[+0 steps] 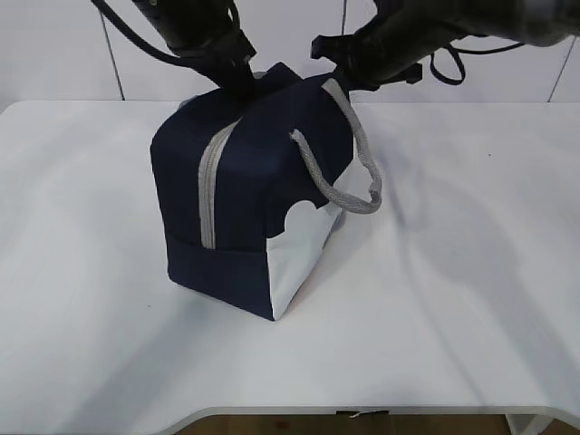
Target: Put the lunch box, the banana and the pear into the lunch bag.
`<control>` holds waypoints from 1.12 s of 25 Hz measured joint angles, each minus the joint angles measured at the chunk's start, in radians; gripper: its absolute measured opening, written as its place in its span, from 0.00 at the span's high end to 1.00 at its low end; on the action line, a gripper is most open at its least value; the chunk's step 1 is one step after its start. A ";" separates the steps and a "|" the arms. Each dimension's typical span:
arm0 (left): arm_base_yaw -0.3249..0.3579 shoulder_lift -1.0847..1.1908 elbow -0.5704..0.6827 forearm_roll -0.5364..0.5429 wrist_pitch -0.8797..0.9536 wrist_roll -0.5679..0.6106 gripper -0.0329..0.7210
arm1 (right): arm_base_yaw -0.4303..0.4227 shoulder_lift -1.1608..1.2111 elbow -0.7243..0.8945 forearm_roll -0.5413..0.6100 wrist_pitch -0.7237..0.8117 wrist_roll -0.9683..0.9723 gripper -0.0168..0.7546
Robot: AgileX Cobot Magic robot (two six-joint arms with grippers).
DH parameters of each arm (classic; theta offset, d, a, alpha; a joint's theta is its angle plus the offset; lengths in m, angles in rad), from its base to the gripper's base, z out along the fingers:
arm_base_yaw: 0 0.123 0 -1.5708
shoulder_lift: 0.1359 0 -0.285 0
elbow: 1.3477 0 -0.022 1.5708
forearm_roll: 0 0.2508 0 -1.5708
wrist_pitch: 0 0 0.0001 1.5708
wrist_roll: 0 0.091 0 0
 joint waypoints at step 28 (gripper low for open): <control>0.000 -0.017 0.000 0.068 0.004 -0.050 0.95 | -0.018 0.122 -0.165 0.042 0.152 -0.024 0.71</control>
